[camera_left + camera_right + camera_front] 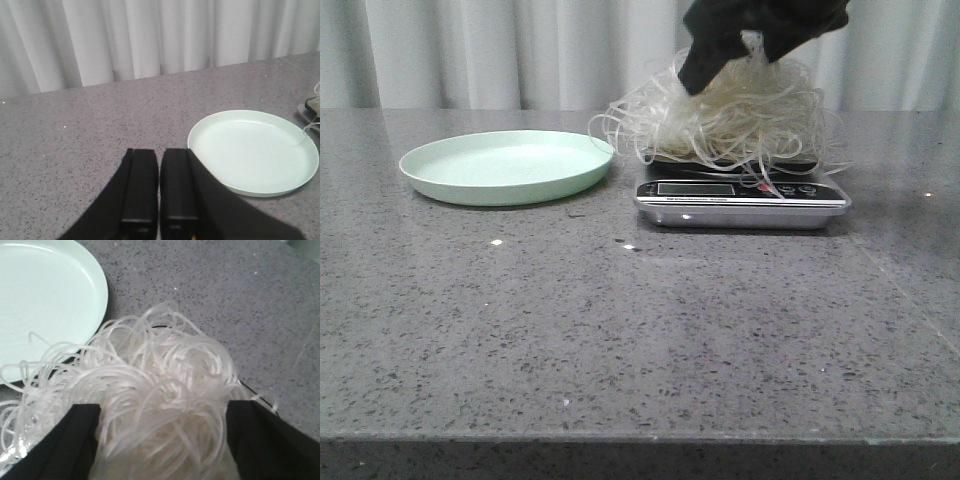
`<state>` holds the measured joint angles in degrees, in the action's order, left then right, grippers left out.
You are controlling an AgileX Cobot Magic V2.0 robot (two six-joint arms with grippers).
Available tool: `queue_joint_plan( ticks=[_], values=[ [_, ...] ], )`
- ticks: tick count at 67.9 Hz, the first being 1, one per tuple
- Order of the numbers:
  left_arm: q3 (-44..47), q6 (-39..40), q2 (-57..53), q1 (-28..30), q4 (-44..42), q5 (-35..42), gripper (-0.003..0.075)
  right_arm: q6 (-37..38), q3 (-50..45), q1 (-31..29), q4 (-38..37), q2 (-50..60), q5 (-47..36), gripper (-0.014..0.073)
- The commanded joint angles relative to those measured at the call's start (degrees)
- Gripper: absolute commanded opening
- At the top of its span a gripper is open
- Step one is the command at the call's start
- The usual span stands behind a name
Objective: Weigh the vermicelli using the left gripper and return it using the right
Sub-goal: 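Lower the right gripper onto the vermicelli on the scale and grasp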
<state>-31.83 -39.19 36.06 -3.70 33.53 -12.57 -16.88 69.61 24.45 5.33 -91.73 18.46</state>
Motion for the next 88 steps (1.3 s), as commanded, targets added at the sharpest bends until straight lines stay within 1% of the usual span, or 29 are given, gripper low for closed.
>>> queue_joint_plan(
  ticks=[1, 16, 20, 26, 31, 32, 33, 34, 35, 36, 37, 38, 39, 40, 41, 42, 43, 57, 73, 80, 88],
  values=[
    [-1.69, 0.57, -0.20, -0.58, 1.17, 3.64, 0.0137, -0.61, 1.85, -0.01, -1.86, -0.15, -1.41, 0.0602],
    [-1.69, 0.57, -0.20, -0.58, 1.17, 3.64, 0.0137, -0.61, 1.85, -0.01, -1.86, -1.94, -0.12, 0.0594],
    [-1.69, 0.57, -0.20, -0.58, 1.17, 3.64, 0.0137, -0.61, 1.85, -0.01, -1.86, -1.94, -0.12, 0.0561],
    [-1.69, 0.57, -0.20, -0.58, 1.17, 3.64, 0.0137, -0.61, 1.85, -0.01, -1.86, -1.83, 0.04, 0.0456],
    [-1.69, 0.57, -0.20, -0.58, 1.17, 3.64, 0.0137, -0.61, 1.90, -0.01, -1.86, -1.77, 0.74, 0.0337],
    [-1.69, 0.57, -0.20, -0.58, 1.17, 3.64, 0.0137, -0.61, 1.90, -0.01, -1.86, -1.77, 0.74, 0.0337],
    [-1.69, 0.57, -0.20, -0.58, 1.17, 3.64, 0.0137, -0.61, 1.89, -0.01, -1.86, -1.77, 0.98, 0.0295],
    [-1.69, 0.57, -0.20, -0.58, 1.17, 3.64, 0.0137, -0.61, 1.89, -0.01, -1.86, -1.77, 1.05, 0.0295],
    [-1.69, 0.57, -0.20, -0.58, 1.17, 3.64, 0.0137, -0.61, 1.89, -0.01, -1.86, -1.77, 1.42, 0.0258],
    [-1.69, 0.57, -0.20, -0.58, 1.17, 3.64, 0.0137, -0.61, 1.89, -0.01, -1.86, -1.77, 1.42, 0.0258],
    [-1.69, 0.57, -0.20, -0.58, 1.17, 3.64, 0.0137, -0.61, 1.89, -0.01, -1.86, -1.77, 1.81, 0.0223],
    [-1.69, 0.57, -0.20, -0.58, 1.17, 3.64, 0.0137, -0.61, 1.89, -0.01, -1.86, -1.77, 1.81, 0.0223],
    [-1.69, 0.57, -0.20, -0.58, 1.17, 3.64, 0.0137, -0.61, 1.89, -0.01, -1.86, -1.77, 2.03, 0.0193],
    [-1.69, 0.57, -0.20, -0.58, 1.17, 3.64, 0.0137, -0.61, 1.89, -0.01, -1.86, -1.77, 2.03, 0.0193],
    [-1.69, 0.57, -0.20, -0.58, 1.17, 3.64, 0.0137, -0.61, 1.89, -0.01, -1.86, -1.77, 2.31, 0.0168],
    [-1.69, 0.57, -0.20, -0.58, 1.17, 3.64, 0.0137, -0.61, 1.89, -0.01, -1.86, -1.77, 2.31, 0.0168],
    [-1.69, 0.57, -0.20, -0.58, 1.17, 3.64, 0.0137, -0.61, 1.89, -0.01, -1.86, -1.77, 2.51, 0.0145],
    [-1.69, 0.57, -0.20, -0.58, 1.17, 3.64, 0.0137, -0.61, 1.89, -0.01, -1.86, -0.13, 2.97, 0.0150],
    [-1.69, 0.57, -0.20, -0.58, 1.17, 3.64, 0.0137, -0.61, 3.99, -0.01, -1.86, 5.28, 2.17, 0.0150],
    [-1.69, 0.57, -0.20, -0.58, 1.17, 3.64, 0.0137, -0.61, 7.25, -0.01, -1.86, 6.73, 2.83, 0.0150],
    [-1.80, 0.57, -0.20, -0.58, 1.17, 3.64, 0.0137, -0.61, 13.16, -0.01, -1.86, 7.07, 5.76, 0.0150]
  ],
)
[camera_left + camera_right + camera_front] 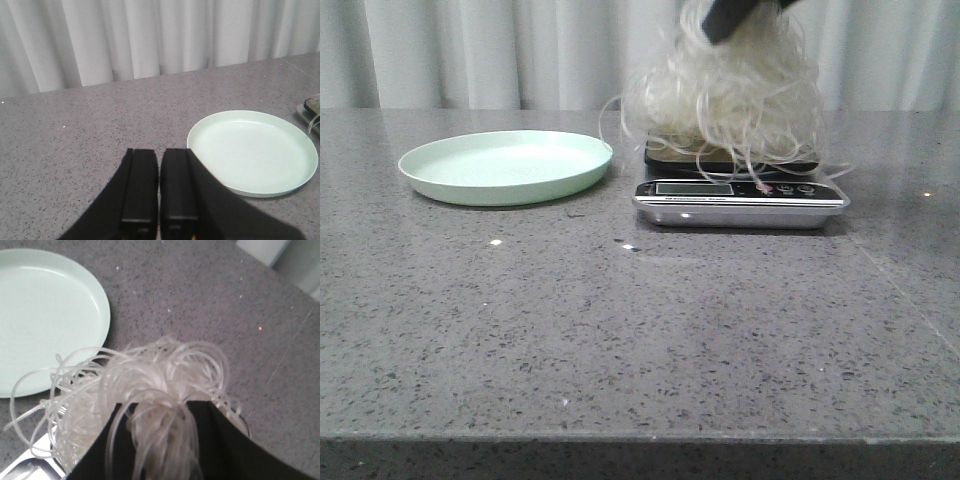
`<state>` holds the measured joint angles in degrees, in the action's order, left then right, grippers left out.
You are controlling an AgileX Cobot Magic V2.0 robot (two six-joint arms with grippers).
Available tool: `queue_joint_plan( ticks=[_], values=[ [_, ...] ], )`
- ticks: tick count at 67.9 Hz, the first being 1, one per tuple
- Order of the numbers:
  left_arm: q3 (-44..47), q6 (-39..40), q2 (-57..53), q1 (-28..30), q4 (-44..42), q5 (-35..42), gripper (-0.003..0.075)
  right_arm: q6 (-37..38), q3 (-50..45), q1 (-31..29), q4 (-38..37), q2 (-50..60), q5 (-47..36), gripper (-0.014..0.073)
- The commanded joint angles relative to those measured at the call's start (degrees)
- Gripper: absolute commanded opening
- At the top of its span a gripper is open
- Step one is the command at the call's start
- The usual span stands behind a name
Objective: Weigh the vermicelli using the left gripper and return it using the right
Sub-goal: 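Lower the right gripper onto the vermicelli on the scale and grasp, then lift the vermicelli with the right gripper and carry it toward the plate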
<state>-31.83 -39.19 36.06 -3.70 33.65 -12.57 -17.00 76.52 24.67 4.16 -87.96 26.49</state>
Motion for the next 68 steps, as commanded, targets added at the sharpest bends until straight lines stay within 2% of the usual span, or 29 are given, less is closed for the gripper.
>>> queue_joint_plan(
  ticks=[1, 25, 40, 54, 68],
  values=[
    [-1.89, 0.57, -0.20, -0.58, 1.05, 3.64, 0.0137, -0.49, 6.93, -0.23, -0.69, 3.31, -1.94, 0.0150],
    [-1.89, 0.57, -0.20, -0.58, 1.05, 3.64, 0.0137, -0.49, 24.62, -0.17, 1.22, -0.17, -1.36, 0.0150],
    [-1.89, 0.57, -0.20, -0.58, 1.37, 3.64, 0.0137, -0.49, 35.76, 4.31, 3.31, -8.13, -0.83, 0.0150],
    [-1.89, 0.57, -0.20, -0.58, 3.01, 3.54, 0.0137, -0.49, 41.31, 9.75, 4.31, -15.47, -0.96, 0.0150],
    [-1.89, 0.57, -0.20, -0.58, 3.26, 3.54, 0.0137, -0.49, 41.98, 13.15, 5.19, -21.29, -1.40, 0.0150]
  ],
)
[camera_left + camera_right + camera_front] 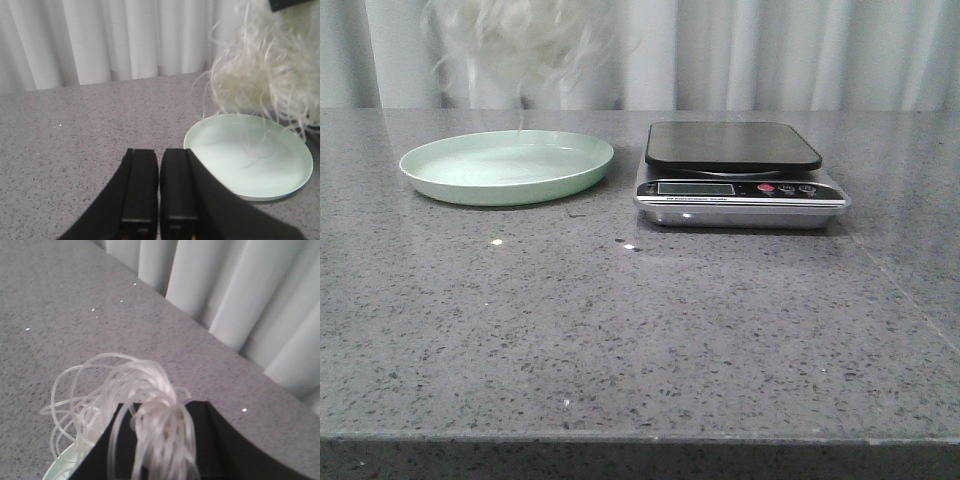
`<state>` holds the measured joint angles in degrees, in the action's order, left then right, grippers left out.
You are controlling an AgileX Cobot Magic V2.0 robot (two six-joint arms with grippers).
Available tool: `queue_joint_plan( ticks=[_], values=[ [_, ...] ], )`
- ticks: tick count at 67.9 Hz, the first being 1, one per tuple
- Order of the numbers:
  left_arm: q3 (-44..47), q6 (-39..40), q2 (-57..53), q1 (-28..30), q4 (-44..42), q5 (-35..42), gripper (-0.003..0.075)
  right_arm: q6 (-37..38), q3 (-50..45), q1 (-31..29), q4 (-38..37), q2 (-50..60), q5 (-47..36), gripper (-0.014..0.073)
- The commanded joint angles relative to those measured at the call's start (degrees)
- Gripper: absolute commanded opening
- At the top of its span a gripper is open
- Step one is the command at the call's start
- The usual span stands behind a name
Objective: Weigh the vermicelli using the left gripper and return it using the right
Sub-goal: 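Lift the vermicelli with the right gripper and carry it toward the plate, then lower the vermicelli onto the green plate and open the right gripper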
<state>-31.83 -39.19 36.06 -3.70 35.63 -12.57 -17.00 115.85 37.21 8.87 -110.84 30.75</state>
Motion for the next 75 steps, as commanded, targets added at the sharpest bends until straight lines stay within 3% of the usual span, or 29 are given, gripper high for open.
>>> queue_joint_plan(
  ticks=[1, 34, 63, 69, 75],
  values=[
    [-1.89, 0.57, -0.20, -0.58, 1.28, 3.50, 0.0137, -0.49, 2.65, 0.74, 0.48, 1.19, -5.58, 0.0150],
    [-1.89, 0.57, -0.20, -0.58, 1.40, 1.82, 0.0137, -0.49, 2.65, 0.71, 0.48, -6.72, -2.19, 0.0150],
    [-1.89, 0.57, -0.20, -0.58, 1.40, 1.50, 0.0137, -0.49, 2.65, 0.71, 0.48, -7.16, -0.31, 0.0155],
    [-1.89, 0.57, -0.20, -0.58, 1.40, 1.15, 0.0137, -0.49, 2.65, 0.71, 0.48, -7.09, -0.16, 0.0211],
    [-1.89, 0.57, -0.20, -0.58, 1.40, 0.90, 0.0137, -0.49, 2.76, 0.71, 0.48, -6.82, 0.13, 0.0339]
  ],
)
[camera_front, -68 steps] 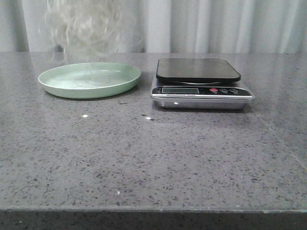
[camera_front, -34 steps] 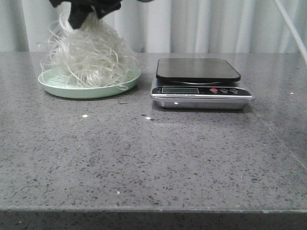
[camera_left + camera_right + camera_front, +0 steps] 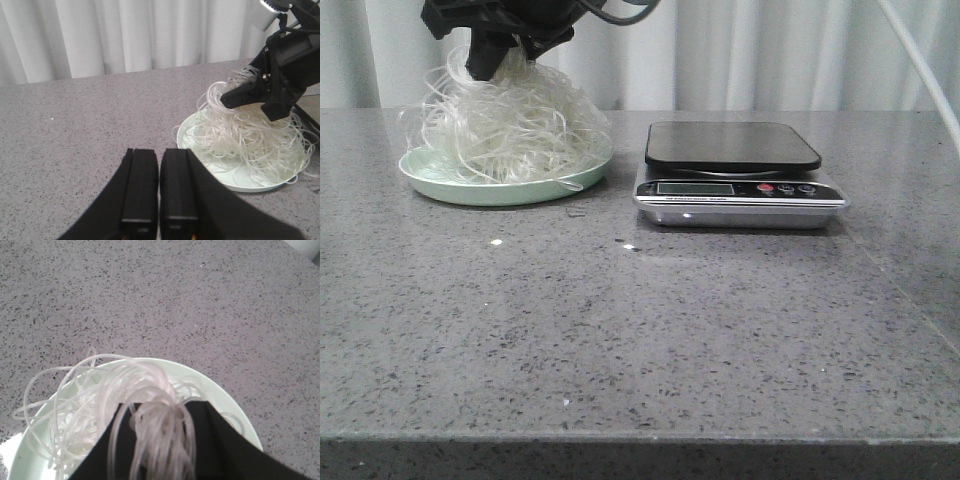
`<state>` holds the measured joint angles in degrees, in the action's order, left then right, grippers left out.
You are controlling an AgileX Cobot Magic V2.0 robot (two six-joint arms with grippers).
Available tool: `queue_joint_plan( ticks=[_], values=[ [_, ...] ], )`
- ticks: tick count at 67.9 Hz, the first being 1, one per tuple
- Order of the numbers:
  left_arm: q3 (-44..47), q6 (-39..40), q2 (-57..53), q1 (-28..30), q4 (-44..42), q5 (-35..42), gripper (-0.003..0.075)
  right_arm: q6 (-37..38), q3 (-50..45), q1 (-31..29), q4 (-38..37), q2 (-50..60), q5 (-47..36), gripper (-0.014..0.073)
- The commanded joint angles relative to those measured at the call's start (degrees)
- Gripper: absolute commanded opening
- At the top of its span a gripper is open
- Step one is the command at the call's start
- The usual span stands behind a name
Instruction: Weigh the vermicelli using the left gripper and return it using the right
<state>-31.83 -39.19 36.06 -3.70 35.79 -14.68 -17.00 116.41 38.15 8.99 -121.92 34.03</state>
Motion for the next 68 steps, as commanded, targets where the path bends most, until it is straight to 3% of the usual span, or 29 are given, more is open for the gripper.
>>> queue_joint_plan(
  ticks=[1, 11, 38, 52, 68],
  values=[
    [-1.89, 0.57, -0.20, -0.58, 1.24, 3.01, 0.0137, -0.49, 2.20, -0.23, 0.37, 4.32, -3.15, 0.0379],
    [-1.89, 0.57, -0.20, -0.58, 1.24, 3.01, 0.0137, -0.49, 2.92, -0.35, 0.32, 4.88, -2.39, 0.0510],
    [-1.89, 0.57, -0.20, -0.58, 1.24, 3.01, 0.0137, -0.43, 4.73, -2.71, 0.32, 10.42, 6.53, 0.0510],
    [-1.89, 0.57, -0.20, -0.58, 1.24, 3.01, 0.0137, -0.43, 4.73, -5.59, 0.32, 15.76, 9.32, 0.0418],
    [-1.89, 0.57, -0.20, -0.58, 1.24, 3.01, 0.0137, 0.10, 4.67, -11.49, 0.32, 21.86, 12.26, 0.0226]
  ],
)
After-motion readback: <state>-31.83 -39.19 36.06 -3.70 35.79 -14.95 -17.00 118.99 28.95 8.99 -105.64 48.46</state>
